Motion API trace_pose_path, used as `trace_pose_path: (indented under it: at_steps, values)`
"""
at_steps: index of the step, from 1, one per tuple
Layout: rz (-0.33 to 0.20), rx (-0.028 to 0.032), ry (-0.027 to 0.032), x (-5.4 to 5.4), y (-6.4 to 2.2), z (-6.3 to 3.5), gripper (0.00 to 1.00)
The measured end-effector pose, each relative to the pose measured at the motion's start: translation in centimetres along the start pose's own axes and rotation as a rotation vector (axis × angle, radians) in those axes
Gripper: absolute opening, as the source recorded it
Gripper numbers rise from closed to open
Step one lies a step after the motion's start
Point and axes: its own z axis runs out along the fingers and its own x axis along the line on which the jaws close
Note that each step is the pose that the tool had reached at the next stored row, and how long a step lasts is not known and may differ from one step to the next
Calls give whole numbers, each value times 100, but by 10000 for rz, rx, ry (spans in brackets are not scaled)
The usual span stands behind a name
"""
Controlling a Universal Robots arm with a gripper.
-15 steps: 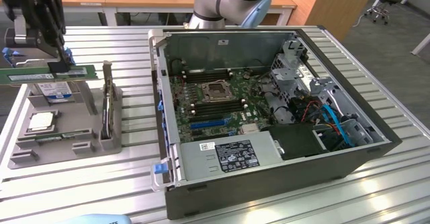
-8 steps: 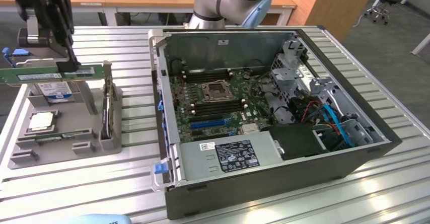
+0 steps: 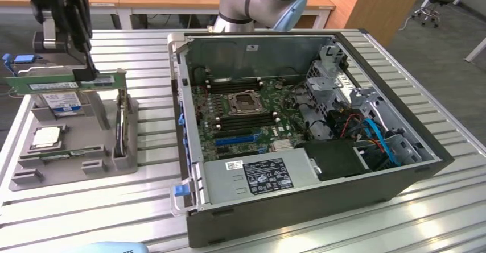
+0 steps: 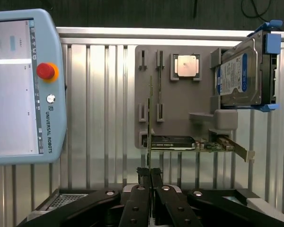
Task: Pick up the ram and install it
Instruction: 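Pick up the ram and move it above insertion slot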
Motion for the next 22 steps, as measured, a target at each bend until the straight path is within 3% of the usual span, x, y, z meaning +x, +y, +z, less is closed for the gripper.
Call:
trace_pose_path:
  at_steps: [22]
  values:
    - [-1, 0, 0, -4, -321, -12, 12]
